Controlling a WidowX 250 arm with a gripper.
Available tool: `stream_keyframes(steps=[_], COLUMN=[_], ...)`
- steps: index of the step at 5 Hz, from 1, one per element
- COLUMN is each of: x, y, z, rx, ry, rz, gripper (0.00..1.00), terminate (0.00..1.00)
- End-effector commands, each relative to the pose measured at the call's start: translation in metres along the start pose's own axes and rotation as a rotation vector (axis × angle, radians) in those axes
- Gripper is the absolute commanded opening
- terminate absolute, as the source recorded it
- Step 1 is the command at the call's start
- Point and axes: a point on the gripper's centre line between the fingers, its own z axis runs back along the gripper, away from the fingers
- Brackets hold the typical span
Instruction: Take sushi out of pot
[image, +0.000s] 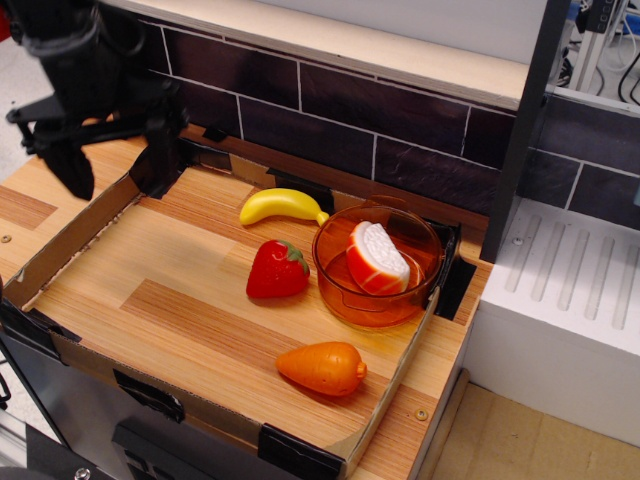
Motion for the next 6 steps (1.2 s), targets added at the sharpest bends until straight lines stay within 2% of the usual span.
stream_keyframes(steps=[1,2,3,4,6], x=[-0.011,-0.019,-0.024,-0.026,-0.029], y=[-0.036,-0.055,-0.073,-0.091,-0.122], z=[0.017,0.015,0.014,0.012,0.001], rx=[-0.004,-0.014,-0.041,-0.031,-0.03], ry=[-0.067,-0.07,-0.035,-0.026,-0.078], rz=[0.235,0.361,0.41,0.413,0.344], gripper=[1.0,1.0,1.0,1.0,1.0], terminate=[0.0,0.0,0.0,0.0,0.0])
